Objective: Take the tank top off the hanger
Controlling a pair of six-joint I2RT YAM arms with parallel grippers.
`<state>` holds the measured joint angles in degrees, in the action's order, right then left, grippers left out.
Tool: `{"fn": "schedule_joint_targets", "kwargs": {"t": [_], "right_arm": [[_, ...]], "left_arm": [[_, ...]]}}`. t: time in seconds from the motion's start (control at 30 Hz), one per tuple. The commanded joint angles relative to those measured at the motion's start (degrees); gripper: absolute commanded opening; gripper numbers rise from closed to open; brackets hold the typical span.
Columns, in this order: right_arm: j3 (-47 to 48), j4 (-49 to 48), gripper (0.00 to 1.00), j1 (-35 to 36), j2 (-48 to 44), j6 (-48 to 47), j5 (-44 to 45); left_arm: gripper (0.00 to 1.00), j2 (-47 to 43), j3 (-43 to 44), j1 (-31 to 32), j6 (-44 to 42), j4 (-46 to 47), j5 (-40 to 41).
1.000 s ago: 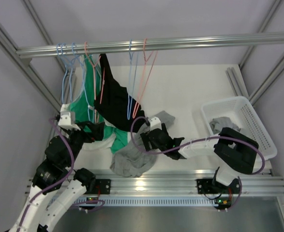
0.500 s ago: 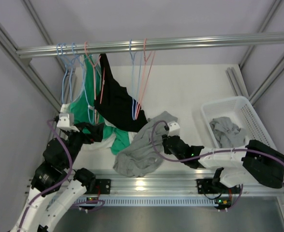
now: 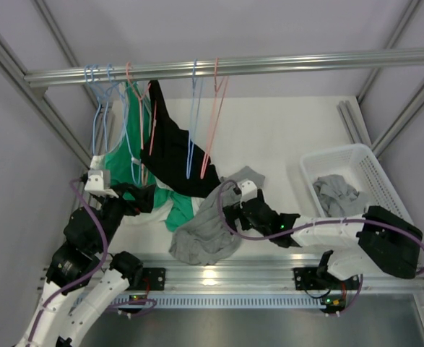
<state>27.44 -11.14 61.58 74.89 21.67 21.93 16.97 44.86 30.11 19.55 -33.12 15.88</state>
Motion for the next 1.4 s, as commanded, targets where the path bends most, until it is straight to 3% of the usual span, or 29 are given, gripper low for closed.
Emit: {"fn": "schedule_joint_targets", "kwargs": {"t": [0.0,0.13,0.23,0.27,0.43,0.5,0.83,1.03,1.37], "right_arm": [[4.19,-1.61,0.99,-0.50,5.60,-2.77,-2.51],[6.65,-1.87,0.98,-1.46,12.37,-1.64,-0.94],[6.14,-1.78,0.76,-1.73,14.93,1.35,3.36],[5.44,-1.70,0.55,-1.64,14.15,2.40,4.51],[0.96,-1.70,0.25,-1.73,6.61,5.40,7.94],[-0.10,-1.00,0.00,-1.73,3.17,5.14,8.30],[2.52,10.49,0.00,-1.73,-33.19,0.13,12.07],[13.31,19.48,0.00,-1.82,-38.59,-6.28,14.36],[31.96,26.78,0.00,-1.82,-38.24,-18.58,24.82]], "left_arm": [[0.99,-0.45,-0.21,0.13,-0.39,0.96,-0.59],[0.99,-0.36,-0.21,0.21,-0.48,0.96,-0.67],[0.99,-0.54,-0.13,0.21,-0.57,0.96,-0.67],[0.99,-0.62,-0.21,0.21,-0.57,0.96,-0.67],[0.99,-0.63,-0.21,0.21,-0.57,0.96,-0.59],[0.99,-0.45,-0.13,0.13,-0.57,0.96,-0.59],[0.99,-0.45,-0.13,0.21,-0.39,1.04,-0.06],[0.99,-0.54,-0.13,0.13,-0.22,1.13,0.29],[0.99,-1.24,-0.21,0.13,0.05,1.04,0.91]]}}
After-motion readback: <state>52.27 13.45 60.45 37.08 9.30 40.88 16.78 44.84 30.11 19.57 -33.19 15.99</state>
